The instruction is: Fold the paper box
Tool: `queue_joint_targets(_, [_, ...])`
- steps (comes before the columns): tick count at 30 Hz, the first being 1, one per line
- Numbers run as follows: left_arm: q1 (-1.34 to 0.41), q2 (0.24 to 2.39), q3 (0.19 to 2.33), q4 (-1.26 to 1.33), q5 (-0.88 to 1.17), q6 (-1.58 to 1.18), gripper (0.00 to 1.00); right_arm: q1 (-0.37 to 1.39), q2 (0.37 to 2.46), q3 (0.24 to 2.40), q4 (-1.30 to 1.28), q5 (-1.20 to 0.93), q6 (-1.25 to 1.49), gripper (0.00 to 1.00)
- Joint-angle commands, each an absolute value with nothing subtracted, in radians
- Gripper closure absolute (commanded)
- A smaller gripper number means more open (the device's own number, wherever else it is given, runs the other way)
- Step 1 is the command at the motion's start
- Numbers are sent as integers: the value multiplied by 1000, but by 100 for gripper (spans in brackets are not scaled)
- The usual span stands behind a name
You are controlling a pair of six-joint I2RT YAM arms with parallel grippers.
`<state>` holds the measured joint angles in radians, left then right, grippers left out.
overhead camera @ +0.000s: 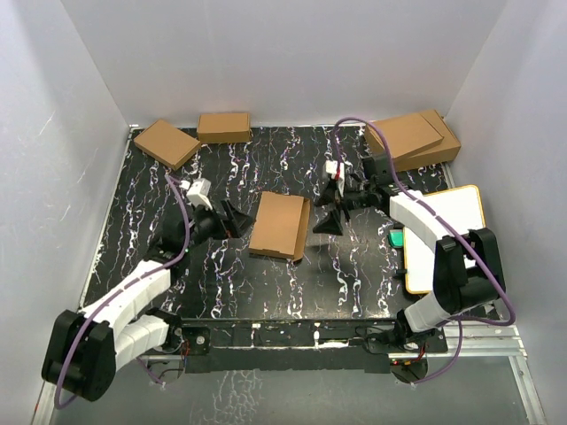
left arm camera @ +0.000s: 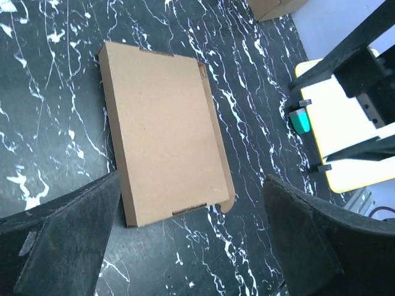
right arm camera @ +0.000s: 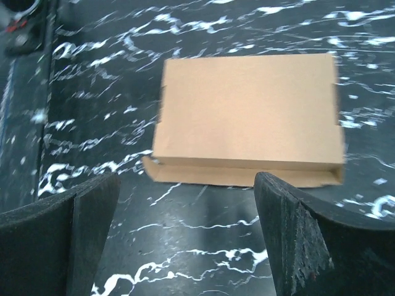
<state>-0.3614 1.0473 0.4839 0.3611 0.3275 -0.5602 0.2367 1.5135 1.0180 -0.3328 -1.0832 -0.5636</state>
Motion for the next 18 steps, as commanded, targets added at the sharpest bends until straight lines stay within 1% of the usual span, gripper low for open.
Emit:
queue_joint_targets(1, [-350,964,370,479,338,-629,3,260,1513,1024,-651,-1283,-1115,1])
queue_joint_targets(3, [-350,949,335,505,363,-645,3,280,1495,983,-728,-1285,-1303,1])
queue_joint_targets(5, [-350,949,316,514,372,-657,3,331,1479,943,-750,-1227,-1427,0])
queue_joint_targets(6, [-350,954,311,514,371,-663,3,359,1470,917,-711,-1188,-1422,1])
queue_joint_targets(8, [-351,969,307,517,367,-673,3,410,1449,852,-620,-1120,-1392,5])
queue_joint_targets(10, [-351,994,308,522,364,-681,5,442,1445,828,-571,-1059,-1388,11])
queue_joint_targets(14, [-351,1047,320,545,363,-702,10,494,1463,830,-506,-976,-1367,29])
queue_joint_targets(18, [-353,1108,353,521,356,-697,15,544,1477,823,-426,-900,-1310,41])
